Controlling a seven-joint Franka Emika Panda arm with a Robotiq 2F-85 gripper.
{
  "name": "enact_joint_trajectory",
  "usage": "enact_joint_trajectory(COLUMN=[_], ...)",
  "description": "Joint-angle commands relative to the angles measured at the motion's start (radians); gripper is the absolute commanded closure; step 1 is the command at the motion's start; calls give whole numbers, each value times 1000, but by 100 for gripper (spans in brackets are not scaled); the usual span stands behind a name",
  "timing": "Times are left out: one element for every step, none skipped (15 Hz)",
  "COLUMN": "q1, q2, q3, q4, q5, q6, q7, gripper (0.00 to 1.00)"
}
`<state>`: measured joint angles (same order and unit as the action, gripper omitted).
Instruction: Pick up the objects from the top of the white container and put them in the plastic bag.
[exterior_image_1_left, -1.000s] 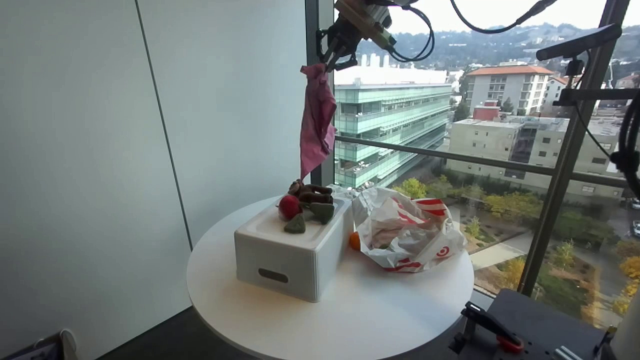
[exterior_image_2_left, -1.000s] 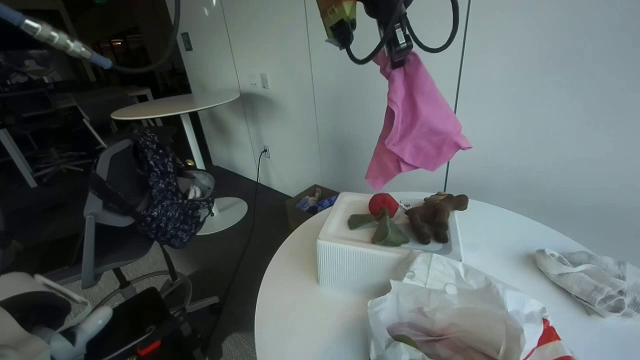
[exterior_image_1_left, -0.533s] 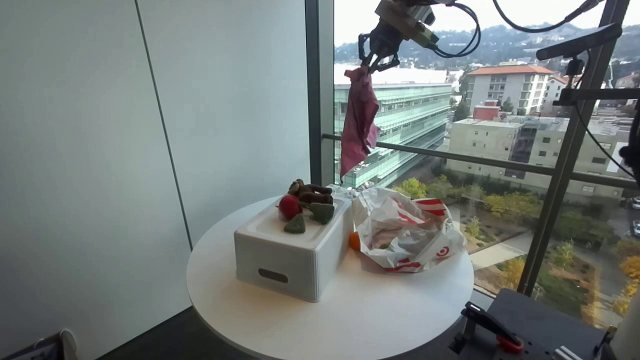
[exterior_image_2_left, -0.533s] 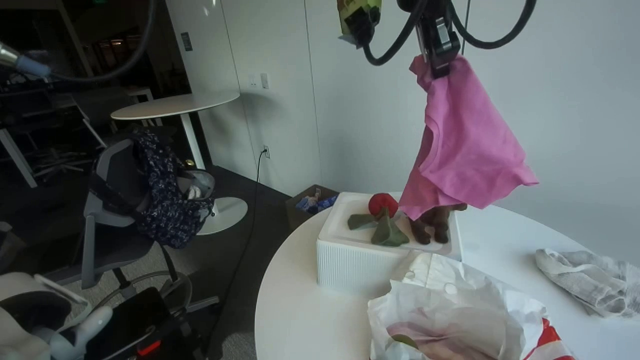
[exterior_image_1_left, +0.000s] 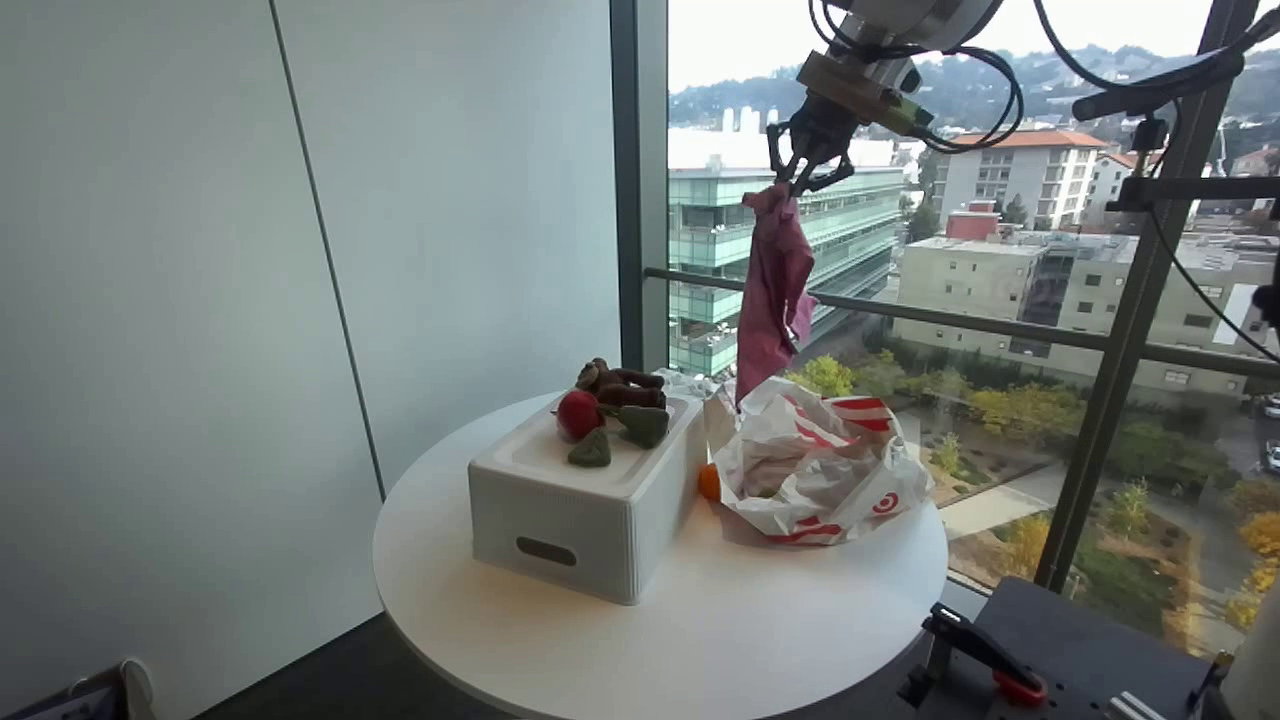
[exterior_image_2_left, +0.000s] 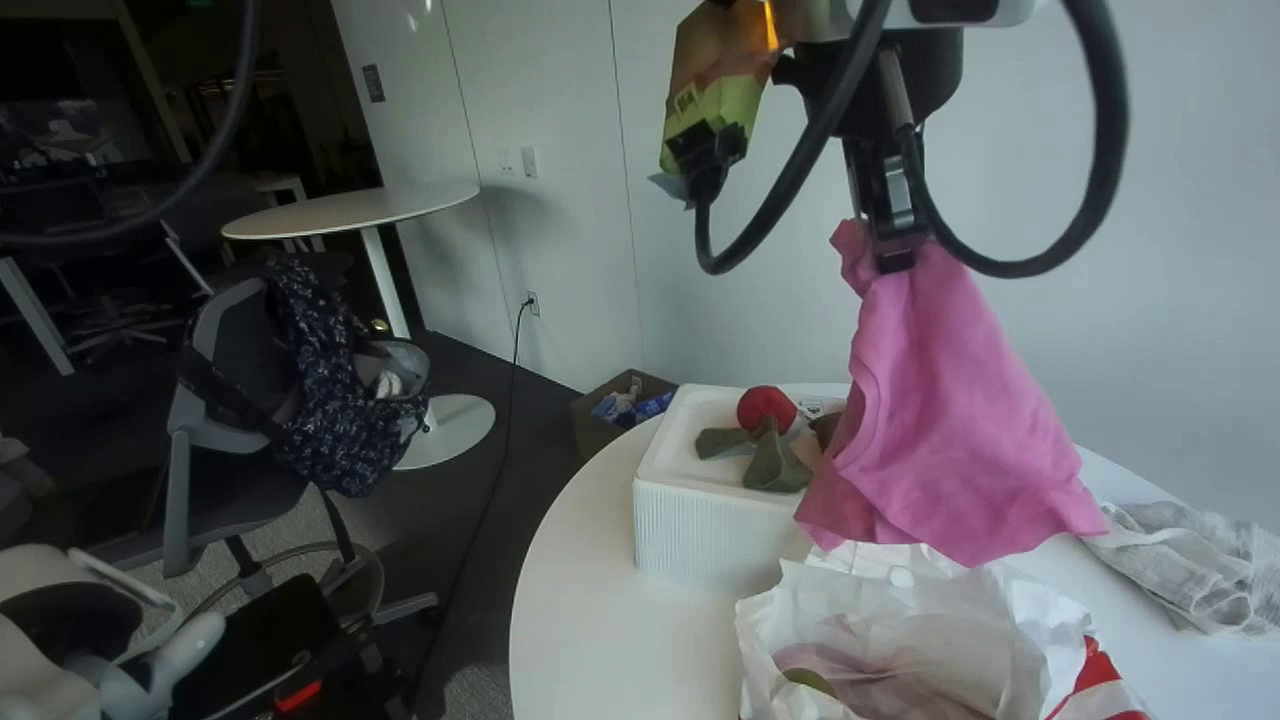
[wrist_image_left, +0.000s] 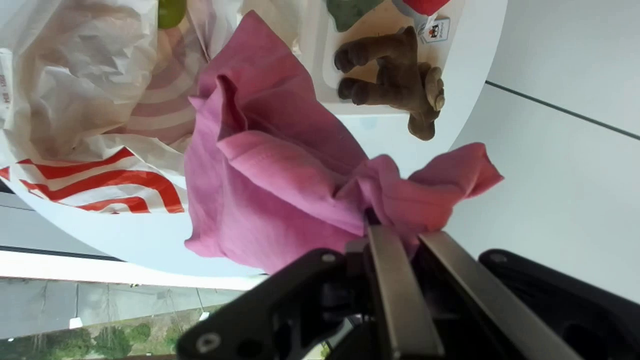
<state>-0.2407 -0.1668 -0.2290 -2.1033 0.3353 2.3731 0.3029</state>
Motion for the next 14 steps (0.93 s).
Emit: enact_joint_trajectory(q1=[1, -1, -4, -9, -13, -17, -20, -19, -17, -15, -8, -2, 7, 15], q2=[5, 15, 27, 40, 53, 71, 89, 114, 135, 157, 181, 201, 219, 235], q3=[2, 2, 2, 0, -2, -3, -3, -1, -1, 0, 2, 4, 10, 14], q4=[-75, -89, -99, -105, -110, -115, -118, -126, -131, -139, -147, -154, -160, -163], q5=[-20, -32, -48, -69, -92, -121, -151, -183, -197, -221, -221, -218, -211, -208], q6=[6, 15, 20, 28, 41, 66, 85, 117, 137, 165, 188, 209, 217, 232], q7=[-3, -3, 1, 4, 5, 9, 19, 19, 11, 22, 13, 6, 10, 6], gripper=[92, 92, 92, 92, 92, 92, 92, 92, 92, 92, 92, 92, 92, 92])
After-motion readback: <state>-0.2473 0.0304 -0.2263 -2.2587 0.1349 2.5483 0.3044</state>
